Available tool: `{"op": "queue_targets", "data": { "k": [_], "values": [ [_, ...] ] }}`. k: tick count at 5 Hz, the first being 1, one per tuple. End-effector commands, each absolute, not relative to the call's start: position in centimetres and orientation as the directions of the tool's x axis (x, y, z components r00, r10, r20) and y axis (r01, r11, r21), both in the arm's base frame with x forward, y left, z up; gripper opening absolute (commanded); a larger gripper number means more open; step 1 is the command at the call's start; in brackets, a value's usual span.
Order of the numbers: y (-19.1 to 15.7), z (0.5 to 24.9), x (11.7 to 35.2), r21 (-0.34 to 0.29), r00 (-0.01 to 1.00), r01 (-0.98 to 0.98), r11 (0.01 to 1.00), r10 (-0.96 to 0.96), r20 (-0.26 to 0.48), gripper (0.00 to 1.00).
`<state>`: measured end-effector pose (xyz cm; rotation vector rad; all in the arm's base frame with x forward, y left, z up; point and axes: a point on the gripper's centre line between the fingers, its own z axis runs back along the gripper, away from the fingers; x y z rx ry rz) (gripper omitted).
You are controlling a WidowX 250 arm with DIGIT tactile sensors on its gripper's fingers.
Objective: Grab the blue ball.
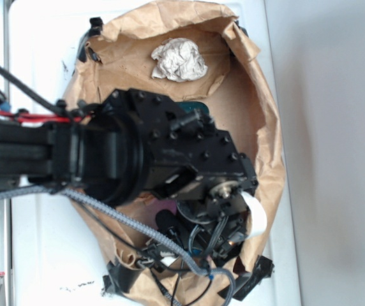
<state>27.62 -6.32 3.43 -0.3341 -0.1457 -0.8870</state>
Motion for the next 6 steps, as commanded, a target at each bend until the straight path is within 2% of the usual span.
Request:
{"op": "queue_targets", "data": {
  "k": [1, 3, 4, 5, 6],
  "values": [
    [-5.5, 5.8, 28.0, -0.142, 0.618, 0.782, 0.607, -0.725, 0.303, 0.0],
    [-2.2, 13.2, 28.7, -0.01, 0.701, 0.655, 0.755, -0.603, 0.38, 0.0],
    [-1.2, 16.1, 28.5, 0.002, 0.73, 0.615, 0.788, -0.571, 0.375, 0.0],
    [-0.4, 18.3, 27.7, 0.004, 0.794, 0.553, 0.833, -0.529, 0.3, 0.0],
    [1.1, 20.1, 26.8, -0.04, 0.831, 0.526, 0.85, -0.503, 0.237, 0.0]
  ]
}}
